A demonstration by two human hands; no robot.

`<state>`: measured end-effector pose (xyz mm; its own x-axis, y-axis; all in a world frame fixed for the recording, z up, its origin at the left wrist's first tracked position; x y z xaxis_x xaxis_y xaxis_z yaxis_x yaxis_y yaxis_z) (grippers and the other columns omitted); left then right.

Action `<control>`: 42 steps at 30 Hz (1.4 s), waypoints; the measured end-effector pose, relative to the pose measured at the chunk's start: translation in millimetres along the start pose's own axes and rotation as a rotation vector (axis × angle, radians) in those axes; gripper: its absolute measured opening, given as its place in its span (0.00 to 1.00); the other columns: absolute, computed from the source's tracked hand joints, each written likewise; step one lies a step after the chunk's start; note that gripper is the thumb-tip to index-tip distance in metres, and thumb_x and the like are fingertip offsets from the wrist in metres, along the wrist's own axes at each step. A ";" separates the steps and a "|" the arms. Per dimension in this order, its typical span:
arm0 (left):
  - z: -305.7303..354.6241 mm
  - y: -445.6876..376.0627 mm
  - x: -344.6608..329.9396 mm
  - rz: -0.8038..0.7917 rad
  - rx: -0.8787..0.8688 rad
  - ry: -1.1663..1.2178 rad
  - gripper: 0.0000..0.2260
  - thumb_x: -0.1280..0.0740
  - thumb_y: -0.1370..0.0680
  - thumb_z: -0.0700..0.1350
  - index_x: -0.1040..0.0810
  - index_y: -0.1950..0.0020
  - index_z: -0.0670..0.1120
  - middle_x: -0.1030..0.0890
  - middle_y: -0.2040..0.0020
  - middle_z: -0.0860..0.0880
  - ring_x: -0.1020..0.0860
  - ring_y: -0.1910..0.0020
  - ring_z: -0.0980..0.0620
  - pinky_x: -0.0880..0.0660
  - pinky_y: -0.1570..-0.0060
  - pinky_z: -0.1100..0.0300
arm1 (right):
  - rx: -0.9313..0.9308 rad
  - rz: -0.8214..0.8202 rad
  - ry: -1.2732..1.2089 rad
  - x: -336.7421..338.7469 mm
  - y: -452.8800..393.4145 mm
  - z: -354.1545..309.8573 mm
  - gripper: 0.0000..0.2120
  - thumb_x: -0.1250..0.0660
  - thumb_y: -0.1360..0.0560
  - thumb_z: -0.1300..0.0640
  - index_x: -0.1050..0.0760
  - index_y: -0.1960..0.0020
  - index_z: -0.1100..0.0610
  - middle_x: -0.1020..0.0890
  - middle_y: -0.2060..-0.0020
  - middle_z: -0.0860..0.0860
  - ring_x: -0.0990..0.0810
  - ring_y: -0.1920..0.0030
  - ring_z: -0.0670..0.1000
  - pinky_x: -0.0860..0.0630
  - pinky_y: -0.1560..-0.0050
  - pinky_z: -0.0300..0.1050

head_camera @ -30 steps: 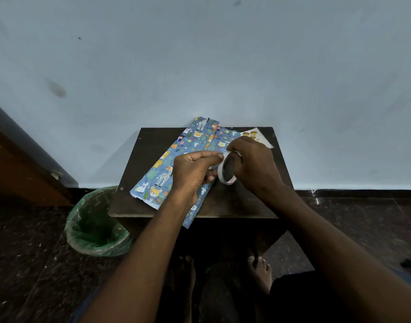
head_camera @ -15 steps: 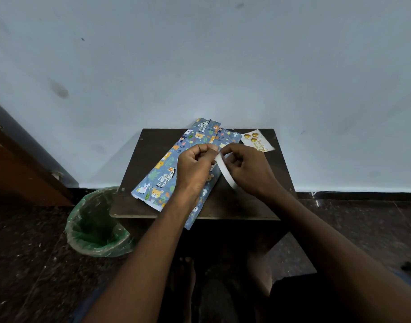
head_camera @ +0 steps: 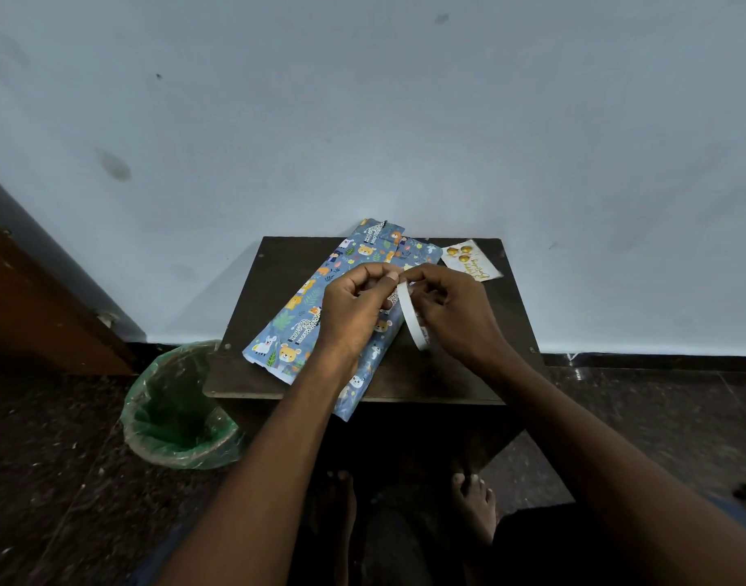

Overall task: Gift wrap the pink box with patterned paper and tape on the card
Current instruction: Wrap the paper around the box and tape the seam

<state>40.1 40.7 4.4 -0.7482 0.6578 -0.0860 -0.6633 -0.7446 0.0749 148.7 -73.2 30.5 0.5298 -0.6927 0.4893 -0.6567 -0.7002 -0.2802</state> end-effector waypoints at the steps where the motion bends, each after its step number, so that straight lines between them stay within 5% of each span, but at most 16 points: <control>1: 0.2 0.1 -0.4 -0.009 -0.001 -0.005 0.05 0.28 0.17 0.42 0.12 0.45 0.47 0.17 0.49 0.33 0.21 0.59 0.48 0.23 0.68 0.59 | -0.006 0.003 0.003 0.4 -0.5 0.5 0.11 0.32 0.21 0.64 0.15 0.46 0.52 0.18 0.62 0.43 0.21 0.63 0.40 0.30 0.62 0.33; 6: -5.4 -1.3 -1.4 -0.051 0.061 -0.005 0.07 0.29 0.17 0.45 0.11 0.43 0.49 0.13 0.48 0.38 0.21 0.59 0.51 0.23 0.64 0.59 | -0.013 0.015 0.006 1.4 -2.4 4.7 0.10 0.31 0.21 0.62 0.15 0.46 0.51 0.16 0.61 0.46 0.18 0.61 0.47 0.22 0.58 0.48; 11: -11.6 -2.2 -2.1 -0.064 0.144 0.078 0.09 0.29 0.18 0.44 0.12 0.42 0.43 0.13 0.54 0.48 0.21 0.62 0.52 0.26 0.66 0.63 | -0.006 0.024 -0.006 1.8 -2.5 4.6 0.11 0.31 0.21 0.63 0.15 0.47 0.49 0.15 0.60 0.46 0.18 0.61 0.46 0.21 0.57 0.50; 19: -17.8 -5.1 -3.9 -0.086 0.206 0.224 0.10 0.24 0.22 0.44 0.12 0.42 0.42 0.13 0.53 0.47 0.20 0.61 0.52 0.26 0.62 0.59 | -0.006 -0.043 -0.149 -0.3 -2.3 2.7 0.14 0.30 0.22 0.67 0.15 0.47 0.48 0.13 0.56 0.48 0.13 0.53 0.55 0.17 0.48 0.64; 23: -9.6 -7.2 -1.3 -0.078 0.105 0.180 0.09 0.22 0.23 0.42 0.11 0.45 0.41 0.13 0.58 0.48 0.21 0.63 0.55 0.27 0.67 0.63 | -0.007 -0.080 -0.261 4.8 -1.1 -2.8 0.11 0.28 0.23 0.69 0.14 0.47 0.55 0.12 0.56 0.49 0.13 0.55 0.52 0.16 0.47 0.57; 29: 2.3 -8.0 2.6 -0.042 -0.092 0.059 0.06 0.20 0.25 0.40 0.10 0.49 0.40 0.12 0.48 0.46 0.17 0.60 0.57 0.27 0.70 0.65 | -0.083 -0.089 -0.283 4.6 0.9 3.4 0.10 0.29 0.23 0.71 0.13 0.50 0.59 0.13 0.60 0.49 0.14 0.60 0.45 0.17 0.54 0.43; 35: 10.4 -5.7 4.1 0.011 -0.224 -0.037 0.03 0.22 0.24 0.38 0.10 0.51 0.39 0.13 0.48 0.46 0.15 0.50 0.56 0.23 0.60 0.66 | -0.057 -0.043 -0.083 1.2 -5.3 9.2 0.07 0.28 0.22 0.65 0.13 0.49 0.56 0.12 0.56 0.49 0.13 0.53 0.50 0.17 0.45 0.56; 42: 7.8 -3.5 -0.2 0.016 -0.100 0.121 0.06 0.24 0.21 0.39 0.13 0.48 0.36 0.12 0.53 0.54 0.18 0.60 0.63 0.25 0.63 0.69 | -0.070 0.019 0.120 2.4 -5.0 16.0 0.08 0.30 0.22 0.64 0.13 0.51 0.54 0.13 0.58 0.47 0.15 0.54 0.47 0.18 0.48 0.54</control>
<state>42.4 44.1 11.9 -0.7472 0.6323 -0.2046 -0.6424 -0.7661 -0.0213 161.9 -74.1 19.8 0.4521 -0.6769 0.5809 -0.7037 -0.6708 -0.2340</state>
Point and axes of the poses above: each hand's wrist, its own y-axis away from the middle knuckle, its own x-axis out of the back of the hand, z = x × y, the point moved 8 cm from there along -y, towards the middle knuckle
